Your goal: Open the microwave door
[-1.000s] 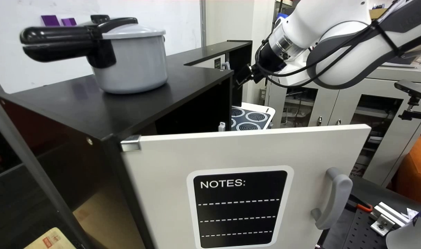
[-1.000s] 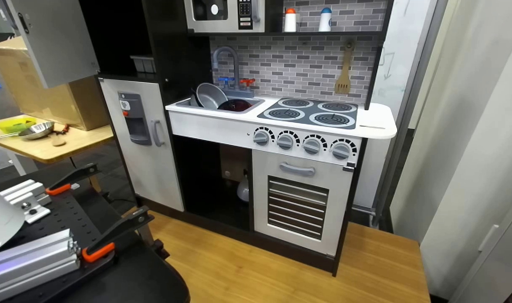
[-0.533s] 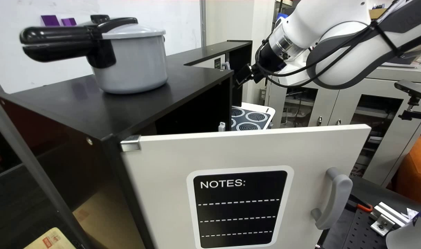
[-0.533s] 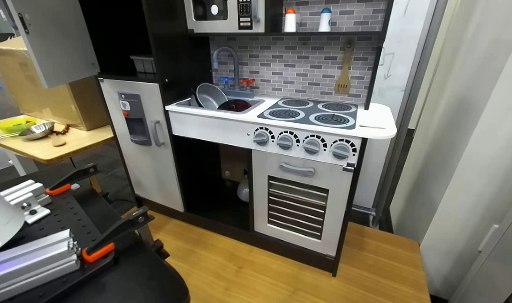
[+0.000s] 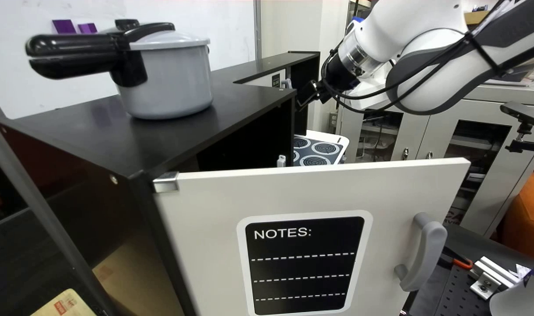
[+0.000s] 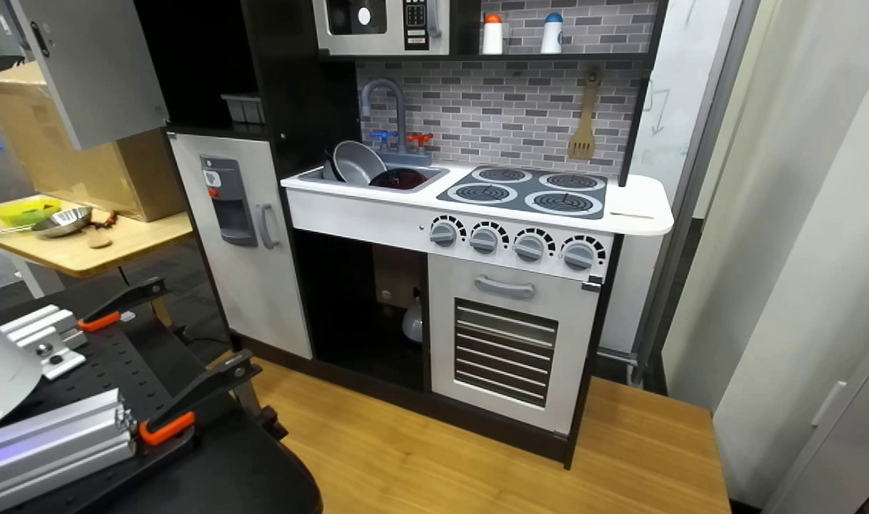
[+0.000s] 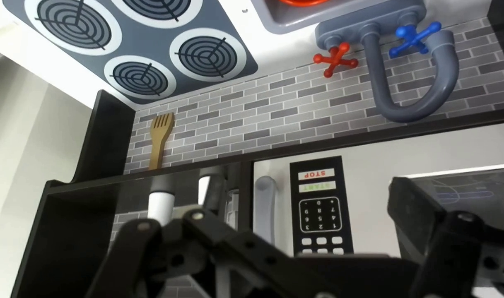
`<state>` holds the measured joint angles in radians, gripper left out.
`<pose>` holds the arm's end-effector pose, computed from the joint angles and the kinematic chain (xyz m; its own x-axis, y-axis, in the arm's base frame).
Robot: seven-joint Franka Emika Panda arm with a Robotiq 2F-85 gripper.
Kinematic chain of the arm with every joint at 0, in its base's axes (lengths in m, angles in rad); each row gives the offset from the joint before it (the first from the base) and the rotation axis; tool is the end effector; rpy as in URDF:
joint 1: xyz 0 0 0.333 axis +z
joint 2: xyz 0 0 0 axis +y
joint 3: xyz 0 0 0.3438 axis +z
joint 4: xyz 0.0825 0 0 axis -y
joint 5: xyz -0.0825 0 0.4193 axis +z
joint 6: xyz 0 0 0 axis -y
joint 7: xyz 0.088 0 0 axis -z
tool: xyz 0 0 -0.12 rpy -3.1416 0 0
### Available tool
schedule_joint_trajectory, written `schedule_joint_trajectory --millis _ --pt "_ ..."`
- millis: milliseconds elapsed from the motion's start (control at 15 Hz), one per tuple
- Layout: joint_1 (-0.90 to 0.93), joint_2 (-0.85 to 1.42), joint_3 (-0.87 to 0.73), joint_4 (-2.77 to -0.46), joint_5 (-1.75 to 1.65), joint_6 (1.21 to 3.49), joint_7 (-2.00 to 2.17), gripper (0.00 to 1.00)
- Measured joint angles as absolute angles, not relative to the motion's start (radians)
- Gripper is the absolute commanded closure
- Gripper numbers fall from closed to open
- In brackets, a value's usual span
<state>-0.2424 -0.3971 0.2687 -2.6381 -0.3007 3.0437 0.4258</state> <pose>0.4697 0.0381 0.4544 0.6930 -0.0481 0.7194 -0.1026 -0.9942 0.0324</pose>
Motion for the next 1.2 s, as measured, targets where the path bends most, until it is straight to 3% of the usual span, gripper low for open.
schedule_joint_trajectory --millis 467,1200 --pt "-0.570 -0.358 0.514 -2.557 -0.428 3.114 0.566 0.00" --pt "-0.832 -0.300 0.784 -2.466 -0.431 3.113 0.634 0.00"
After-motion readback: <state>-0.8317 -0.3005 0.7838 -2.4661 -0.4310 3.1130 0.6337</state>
